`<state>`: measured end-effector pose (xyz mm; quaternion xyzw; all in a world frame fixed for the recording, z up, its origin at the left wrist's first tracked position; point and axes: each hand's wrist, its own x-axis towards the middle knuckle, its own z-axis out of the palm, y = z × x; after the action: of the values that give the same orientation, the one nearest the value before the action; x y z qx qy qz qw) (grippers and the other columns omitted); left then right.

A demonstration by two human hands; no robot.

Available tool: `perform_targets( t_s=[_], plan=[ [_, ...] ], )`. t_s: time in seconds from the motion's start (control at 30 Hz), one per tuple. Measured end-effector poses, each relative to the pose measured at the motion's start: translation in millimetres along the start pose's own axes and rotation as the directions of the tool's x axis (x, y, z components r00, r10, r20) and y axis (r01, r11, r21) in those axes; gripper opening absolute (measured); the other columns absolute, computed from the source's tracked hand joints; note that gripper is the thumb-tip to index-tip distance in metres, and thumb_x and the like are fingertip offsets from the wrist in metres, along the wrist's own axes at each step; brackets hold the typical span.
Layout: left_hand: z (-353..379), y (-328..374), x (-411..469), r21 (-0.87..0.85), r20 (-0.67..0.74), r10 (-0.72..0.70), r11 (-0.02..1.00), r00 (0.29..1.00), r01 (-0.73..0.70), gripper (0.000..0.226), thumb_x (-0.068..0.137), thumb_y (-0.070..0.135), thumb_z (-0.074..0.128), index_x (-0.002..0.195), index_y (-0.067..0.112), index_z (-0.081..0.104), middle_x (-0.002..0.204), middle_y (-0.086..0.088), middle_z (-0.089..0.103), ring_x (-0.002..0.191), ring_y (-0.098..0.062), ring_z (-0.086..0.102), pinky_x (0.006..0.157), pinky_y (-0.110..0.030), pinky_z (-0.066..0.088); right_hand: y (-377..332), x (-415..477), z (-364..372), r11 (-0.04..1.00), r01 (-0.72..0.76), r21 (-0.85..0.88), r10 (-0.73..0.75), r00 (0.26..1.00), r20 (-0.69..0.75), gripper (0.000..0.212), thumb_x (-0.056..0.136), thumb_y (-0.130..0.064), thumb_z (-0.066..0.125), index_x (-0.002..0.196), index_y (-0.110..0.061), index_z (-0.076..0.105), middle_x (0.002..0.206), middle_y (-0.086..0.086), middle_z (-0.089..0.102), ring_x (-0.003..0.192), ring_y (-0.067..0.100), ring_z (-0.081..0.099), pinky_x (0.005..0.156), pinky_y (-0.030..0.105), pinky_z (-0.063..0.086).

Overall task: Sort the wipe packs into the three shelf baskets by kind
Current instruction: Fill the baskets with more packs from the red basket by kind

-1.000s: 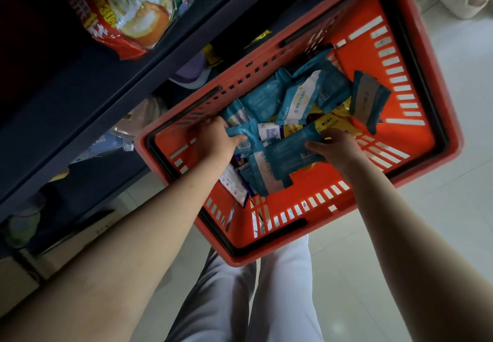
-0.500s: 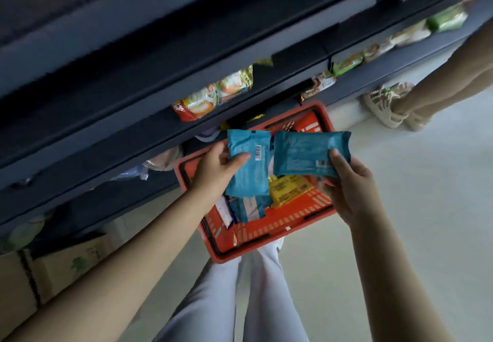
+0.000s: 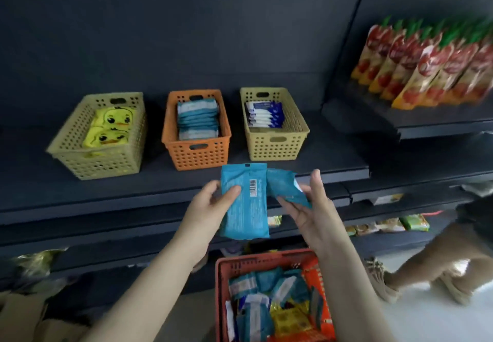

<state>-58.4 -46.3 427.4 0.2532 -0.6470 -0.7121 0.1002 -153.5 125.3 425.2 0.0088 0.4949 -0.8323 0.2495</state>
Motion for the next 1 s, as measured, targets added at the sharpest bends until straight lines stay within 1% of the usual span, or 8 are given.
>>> perform_targets(
  t_s=[0.1, 0.17, 0.33, 0.47, 0.6, 0.73, 0.87, 1.0],
  plan=[
    [-50.0, 25.0, 0.8, -0.031, -0.078, 0.03, 0.999, 0.996, -0.032, 0.016, 0.086, 0.038, 0.067, 0.094, 0.025, 0.067, 0.096, 0.004, 0.074, 0.091, -0.015, 0.07, 0.076, -0.039, 0.056, 3.5, 8.8, 49.1, 0.989, 0.08, -0.128, -0.08, 0.997, 0.0, 0.029, 0.085, -0.023, 0.068, 0.081, 0.005, 0.067, 0.085, 0.011, 0.068, 0.089, 0.015, 0.069, 0.088, 0.033, 0.055],
    [-86.2, 38.4, 2.4, -0.05, -0.096, 0.039, 0.998, 0.995, -0.044, 0.018, 0.085, 0.038, 0.068, 0.095, 0.022, 0.067, 0.095, 0.003, 0.074, 0.092, -0.017, 0.07, 0.083, -0.044, 0.056, 13.5, 13.1, 83.8, 0.952, 0.174, -0.252, -0.172, 0.985, 0.031, 0.017, 0.082, -0.011, 0.073, 0.069, -0.006, 0.063, 0.078, 0.008, 0.065, 0.085, 0.016, 0.065, 0.082, 0.033, 0.052],
    [-177.1, 61.6, 8.1, -0.045, -0.101, 0.034, 0.998, 0.994, -0.039, 0.024, 0.083, 0.041, 0.069, 0.099, 0.023, 0.065, 0.098, 0.002, 0.074, 0.094, -0.017, 0.07, 0.091, -0.051, 0.053, 49.6, 19.7, 166.8, 0.899, 0.33, -0.287, -0.305, 0.944, 0.128, 0.024, 0.078, 0.003, 0.073, 0.083, -0.009, 0.053, 0.103, 0.001, 0.061, 0.091, 0.012, 0.067, 0.071, 0.022, 0.054],
    [-238.8, 72.1, 16.1, -0.041, -0.087, 0.05, 0.998, 0.995, -0.053, 0.025, 0.085, 0.04, 0.068, 0.104, 0.023, 0.064, 0.097, 0.006, 0.074, 0.094, -0.015, 0.069, 0.092, -0.049, 0.053, 82.0, 25.6, 219.0, 0.887, 0.356, -0.293, -0.342, 0.934, 0.102, 0.032, 0.071, -0.014, 0.083, 0.097, -0.019, 0.064, 0.142, 0.007, 0.045, 0.118, 0.022, 0.061, 0.089, 0.048, 0.055],
    [-276.3, 78.6, 26.7, -0.049, -0.069, 0.042, 0.998, 0.997, -0.045, 0.025, 0.086, 0.038, 0.067, 0.104, 0.021, 0.064, 0.098, 0.004, 0.074, 0.094, -0.015, 0.07, 0.09, -0.049, 0.054, 100.2, 24.3, 253.9, 0.922, 0.313, -0.229, -0.317, 0.948, 0.019, 0.031, 0.081, -0.004, 0.072, 0.109, -0.011, 0.06, 0.119, 0.009, 0.066, 0.104, 0.022, 0.068, 0.084, 0.045, 0.058],
    [-295.6, 81.5, 45.7, -0.099, -0.05, -0.003, 0.995, 0.999, -0.002, 0.023, 0.087, 0.039, 0.064, 0.105, 0.024, 0.064, 0.101, 0.005, 0.073, 0.098, -0.014, 0.068, 0.091, -0.048, 0.054, 103.6, 33.0, 270.7, 0.958, 0.251, -0.137, -0.257, 0.966, -0.029, 0.039, 0.082, -0.005, 0.071, 0.118, -0.01, 0.057, 0.113, 0.01, 0.069, 0.101, 0.025, 0.07, 0.085, 0.046, 0.057],
    [-299.0, 82.6, 73.0, -0.159, -0.051, -0.018, 0.987, 0.999, 0.01, 0.021, 0.09, 0.033, 0.063, 0.11, 0.026, 0.062, 0.108, 0.002, 0.071, 0.1, -0.017, 0.068, 0.088, -0.049, 0.056, 95.5, 53.4, 276.6, 0.972, 0.236, -0.017, -0.236, 0.968, -0.084, 0.031, 0.083, -0.005, 0.069, 0.112, -0.01, 0.06, 0.108, 0.01, 0.072, 0.097, 0.024, 0.071, 0.076, 0.039, 0.06],
    [-288.8, 87.3, 111.3, -0.153, -0.055, -0.021, 0.988, 0.998, 0.012, 0.015, 0.091, 0.034, 0.061, 0.106, 0.032, 0.062, 0.105, 0.003, 0.071, 0.099, -0.018, 0.068, 0.086, -0.049, 0.056, 77.7, 91.9, 270.5, 0.968, 0.24, -0.081, -0.247, 0.963, -0.106, 0.021, 0.086, -0.007, 0.067, 0.106, -0.008, 0.061, 0.107, 0.012, 0.071, 0.097, 0.025, 0.07, 0.076, 0.036, 0.06]
  ],
)
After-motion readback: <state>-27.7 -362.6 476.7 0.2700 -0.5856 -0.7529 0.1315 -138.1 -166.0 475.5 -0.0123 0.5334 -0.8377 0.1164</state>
